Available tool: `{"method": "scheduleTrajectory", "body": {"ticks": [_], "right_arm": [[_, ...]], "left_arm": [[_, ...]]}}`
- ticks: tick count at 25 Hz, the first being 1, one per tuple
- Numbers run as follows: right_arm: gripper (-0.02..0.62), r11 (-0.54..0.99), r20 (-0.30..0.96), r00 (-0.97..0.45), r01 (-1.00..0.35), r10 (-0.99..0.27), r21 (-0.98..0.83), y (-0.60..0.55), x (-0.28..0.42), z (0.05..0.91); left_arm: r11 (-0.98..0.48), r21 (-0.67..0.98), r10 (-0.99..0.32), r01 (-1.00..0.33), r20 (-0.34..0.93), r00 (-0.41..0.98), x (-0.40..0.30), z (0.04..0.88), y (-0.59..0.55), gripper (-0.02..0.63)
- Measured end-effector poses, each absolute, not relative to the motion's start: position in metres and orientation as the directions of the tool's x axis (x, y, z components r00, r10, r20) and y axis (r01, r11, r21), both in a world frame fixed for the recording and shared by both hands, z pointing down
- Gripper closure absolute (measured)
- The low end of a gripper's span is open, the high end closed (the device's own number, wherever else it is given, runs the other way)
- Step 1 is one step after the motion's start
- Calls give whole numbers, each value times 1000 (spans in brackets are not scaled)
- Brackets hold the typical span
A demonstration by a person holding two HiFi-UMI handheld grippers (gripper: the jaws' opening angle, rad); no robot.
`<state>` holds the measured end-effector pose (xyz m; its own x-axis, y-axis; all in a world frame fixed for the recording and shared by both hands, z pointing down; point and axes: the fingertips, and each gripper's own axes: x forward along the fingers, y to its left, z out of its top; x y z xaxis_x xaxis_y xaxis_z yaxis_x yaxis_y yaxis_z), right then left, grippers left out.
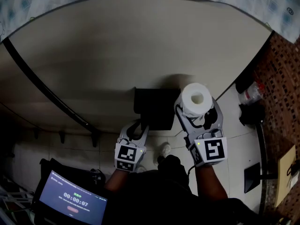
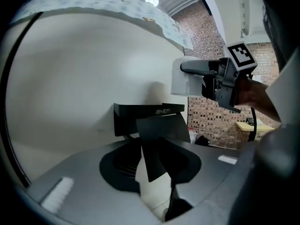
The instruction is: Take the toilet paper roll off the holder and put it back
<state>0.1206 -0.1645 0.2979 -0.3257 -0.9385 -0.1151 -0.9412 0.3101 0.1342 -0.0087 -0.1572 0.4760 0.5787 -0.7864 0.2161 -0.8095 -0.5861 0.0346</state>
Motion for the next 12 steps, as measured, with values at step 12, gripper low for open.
{"method": "scheduleTrajectory", "body": {"ticks": [12], "right_arm": [[158, 209, -137, -224, -971, -965, 115, -166, 160, 303]], "left_arm": [[-596, 141, -758, -791, 226, 612, -10, 461, -143, 457]]}}
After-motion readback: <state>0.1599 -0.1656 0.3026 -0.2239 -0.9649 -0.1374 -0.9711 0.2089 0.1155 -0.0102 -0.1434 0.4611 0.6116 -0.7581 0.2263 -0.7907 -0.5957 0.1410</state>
